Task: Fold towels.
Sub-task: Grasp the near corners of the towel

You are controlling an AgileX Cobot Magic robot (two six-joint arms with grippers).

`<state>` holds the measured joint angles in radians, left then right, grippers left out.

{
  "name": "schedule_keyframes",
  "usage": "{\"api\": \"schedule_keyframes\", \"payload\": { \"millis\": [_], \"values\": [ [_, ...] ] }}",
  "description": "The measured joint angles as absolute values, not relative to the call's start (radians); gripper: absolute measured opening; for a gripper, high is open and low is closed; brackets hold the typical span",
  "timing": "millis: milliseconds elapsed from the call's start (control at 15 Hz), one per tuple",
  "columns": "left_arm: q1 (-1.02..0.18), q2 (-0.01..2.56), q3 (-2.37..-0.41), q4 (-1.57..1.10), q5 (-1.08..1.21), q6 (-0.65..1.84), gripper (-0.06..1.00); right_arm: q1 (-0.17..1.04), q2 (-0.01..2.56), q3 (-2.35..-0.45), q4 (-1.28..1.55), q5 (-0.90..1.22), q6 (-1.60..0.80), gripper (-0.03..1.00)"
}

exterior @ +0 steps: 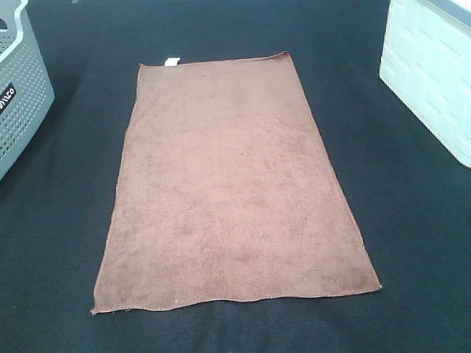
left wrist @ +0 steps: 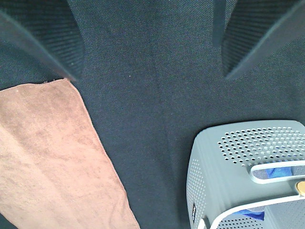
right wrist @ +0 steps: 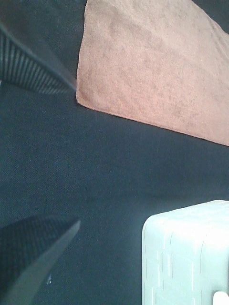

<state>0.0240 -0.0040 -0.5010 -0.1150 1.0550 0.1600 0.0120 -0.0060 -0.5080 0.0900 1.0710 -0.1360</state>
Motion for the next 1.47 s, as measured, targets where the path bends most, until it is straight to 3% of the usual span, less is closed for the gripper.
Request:
{"api": "schedule_keyframes", "payload": {
  "millis": [933, 1333, 1467],
  "values": [
    [0.024, -0.004, -0.503, -0.115, 1.051, 0.16, 0.76, 0.012, -0.006, -0.508, 0.091, 1.07, -0.136, 0.67],
    [0.024, 0.291, -0.485, -0.272, 0.525, 0.127, 0.76, 0.012, 0.27, -0.527, 0.081, 0.868, -0.103, 0.67],
    [0.024, 0.422, -0.484, -0.38, 0.462, 0.125, 0.76, 0.012, 0.397, -0.551, 0.083, 0.846, -0.081, 0.67]
  ]
}}
